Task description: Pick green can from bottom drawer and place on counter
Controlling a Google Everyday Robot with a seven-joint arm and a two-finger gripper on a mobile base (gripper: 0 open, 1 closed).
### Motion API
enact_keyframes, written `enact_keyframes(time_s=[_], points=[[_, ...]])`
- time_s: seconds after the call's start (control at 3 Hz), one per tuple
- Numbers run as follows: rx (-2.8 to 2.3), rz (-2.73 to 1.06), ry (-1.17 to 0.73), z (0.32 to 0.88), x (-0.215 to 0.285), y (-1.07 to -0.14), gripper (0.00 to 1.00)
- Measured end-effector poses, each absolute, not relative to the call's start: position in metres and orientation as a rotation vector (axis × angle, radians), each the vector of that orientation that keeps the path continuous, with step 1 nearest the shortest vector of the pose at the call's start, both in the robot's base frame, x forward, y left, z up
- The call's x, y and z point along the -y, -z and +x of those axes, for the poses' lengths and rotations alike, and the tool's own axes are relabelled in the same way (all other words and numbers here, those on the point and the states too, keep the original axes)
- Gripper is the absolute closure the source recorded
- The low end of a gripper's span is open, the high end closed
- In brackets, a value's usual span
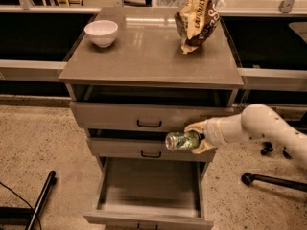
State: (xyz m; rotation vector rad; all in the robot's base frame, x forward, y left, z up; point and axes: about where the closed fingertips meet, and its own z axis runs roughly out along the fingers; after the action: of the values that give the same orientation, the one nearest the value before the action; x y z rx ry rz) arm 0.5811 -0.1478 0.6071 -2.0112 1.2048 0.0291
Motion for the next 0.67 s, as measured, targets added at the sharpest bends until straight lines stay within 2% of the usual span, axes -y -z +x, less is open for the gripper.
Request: enact_keyframes(time_s=[0.67], points=[[-1.068,-2.087,0.195,0.578,0.134,-0.735,1.00]])
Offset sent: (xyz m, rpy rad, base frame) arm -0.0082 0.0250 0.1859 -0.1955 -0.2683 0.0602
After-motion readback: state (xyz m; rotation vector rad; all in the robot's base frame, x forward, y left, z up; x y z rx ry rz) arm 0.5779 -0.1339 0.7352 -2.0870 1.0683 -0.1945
